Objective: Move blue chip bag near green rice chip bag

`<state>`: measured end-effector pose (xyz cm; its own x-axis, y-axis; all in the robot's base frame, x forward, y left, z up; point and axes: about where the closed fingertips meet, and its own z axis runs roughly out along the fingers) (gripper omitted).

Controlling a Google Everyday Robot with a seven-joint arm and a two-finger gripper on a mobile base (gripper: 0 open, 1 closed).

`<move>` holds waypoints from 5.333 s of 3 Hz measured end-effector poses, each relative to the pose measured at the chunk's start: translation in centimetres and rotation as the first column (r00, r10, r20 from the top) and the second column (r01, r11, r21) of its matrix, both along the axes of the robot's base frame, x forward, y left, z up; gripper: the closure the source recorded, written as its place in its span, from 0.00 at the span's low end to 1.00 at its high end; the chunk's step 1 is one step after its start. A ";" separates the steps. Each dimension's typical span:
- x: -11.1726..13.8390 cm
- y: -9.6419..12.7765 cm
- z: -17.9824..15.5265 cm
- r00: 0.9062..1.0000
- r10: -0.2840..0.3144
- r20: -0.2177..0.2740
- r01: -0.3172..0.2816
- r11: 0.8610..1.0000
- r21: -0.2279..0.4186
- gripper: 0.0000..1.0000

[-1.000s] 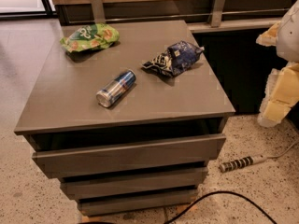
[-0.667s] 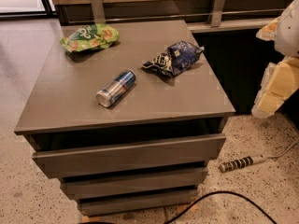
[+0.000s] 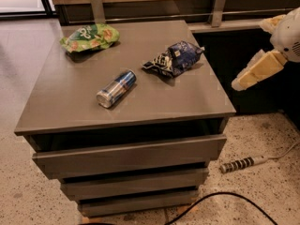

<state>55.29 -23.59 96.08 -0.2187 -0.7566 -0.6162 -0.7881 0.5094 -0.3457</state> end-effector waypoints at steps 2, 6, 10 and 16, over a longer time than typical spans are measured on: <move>4.5 -0.1 0.0 0.993 -0.063 0.104 0.047 0.987 0.153 0.00; 13.3 2.7 -2.8 0.985 -0.085 0.147 0.042 0.962 0.270 0.00; 20.4 3.5 -9.1 0.998 -0.068 0.019 0.057 0.931 0.362 0.00; 23.6 9.6 -10.0 0.999 -0.025 0.036 0.005 0.882 0.472 1.00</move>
Offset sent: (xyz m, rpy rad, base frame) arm 0.0354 -0.0013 -0.0017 0.1248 -0.0822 -0.0403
